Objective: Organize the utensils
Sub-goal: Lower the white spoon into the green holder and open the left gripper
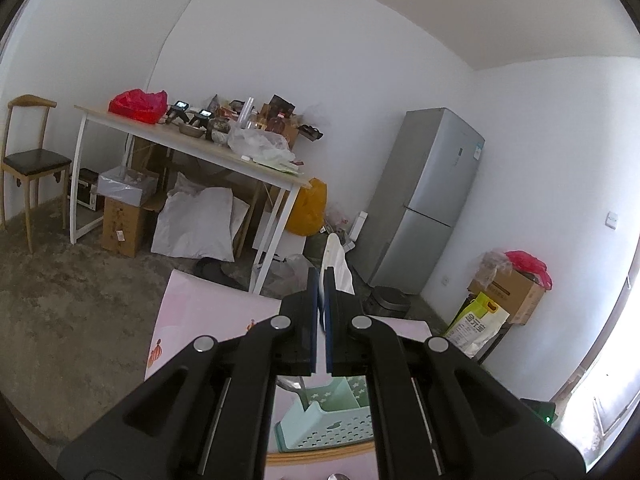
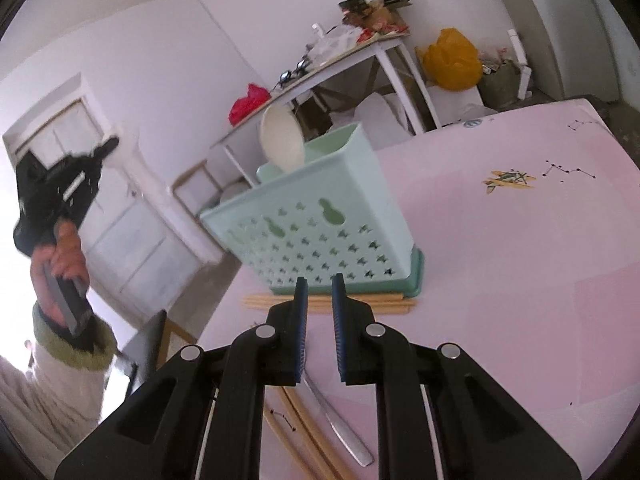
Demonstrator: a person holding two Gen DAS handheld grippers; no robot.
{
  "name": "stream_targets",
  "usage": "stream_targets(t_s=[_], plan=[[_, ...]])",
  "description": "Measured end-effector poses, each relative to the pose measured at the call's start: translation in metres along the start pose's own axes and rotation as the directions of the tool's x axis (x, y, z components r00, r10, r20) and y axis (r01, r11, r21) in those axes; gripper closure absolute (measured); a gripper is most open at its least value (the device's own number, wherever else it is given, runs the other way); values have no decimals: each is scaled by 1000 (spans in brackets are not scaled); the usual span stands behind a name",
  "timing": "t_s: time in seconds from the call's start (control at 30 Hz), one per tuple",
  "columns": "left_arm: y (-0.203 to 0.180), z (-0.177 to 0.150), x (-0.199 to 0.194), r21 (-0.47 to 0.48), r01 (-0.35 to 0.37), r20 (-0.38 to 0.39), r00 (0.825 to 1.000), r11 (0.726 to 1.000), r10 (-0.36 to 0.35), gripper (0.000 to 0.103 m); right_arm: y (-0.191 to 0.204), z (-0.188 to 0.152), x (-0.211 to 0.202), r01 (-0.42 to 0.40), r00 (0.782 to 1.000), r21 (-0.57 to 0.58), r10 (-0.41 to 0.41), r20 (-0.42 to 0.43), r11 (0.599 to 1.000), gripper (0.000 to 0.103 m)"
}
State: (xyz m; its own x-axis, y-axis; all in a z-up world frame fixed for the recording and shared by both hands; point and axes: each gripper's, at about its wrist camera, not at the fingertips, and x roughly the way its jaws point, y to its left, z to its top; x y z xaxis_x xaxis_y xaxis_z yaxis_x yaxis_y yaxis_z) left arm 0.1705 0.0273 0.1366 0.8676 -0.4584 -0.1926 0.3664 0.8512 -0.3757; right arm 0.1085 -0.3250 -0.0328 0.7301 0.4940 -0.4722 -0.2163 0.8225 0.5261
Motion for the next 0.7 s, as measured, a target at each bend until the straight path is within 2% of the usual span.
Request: stream_targets(t_s=[0.17,0.33,0.57,0.7], plan=[[-5,10,3,33,-16,17,1000,999,16,102,11,-2,6,-7,1000,-28,7,-16,1000,88],[-20,9,22,167,-91,43,995,982,85,102,11,0,7,-28,1000,-17,28,-9,999,87],[-28,-25,67,283,-124,-34,990,951,139,102,10,-1,10,-23,999,-17,22,-29,1000,85],[-19,-37,80,239,-76,-128,986,968,109,98,10,-3,10,-15,999,-22,14,-40,1000,82]])
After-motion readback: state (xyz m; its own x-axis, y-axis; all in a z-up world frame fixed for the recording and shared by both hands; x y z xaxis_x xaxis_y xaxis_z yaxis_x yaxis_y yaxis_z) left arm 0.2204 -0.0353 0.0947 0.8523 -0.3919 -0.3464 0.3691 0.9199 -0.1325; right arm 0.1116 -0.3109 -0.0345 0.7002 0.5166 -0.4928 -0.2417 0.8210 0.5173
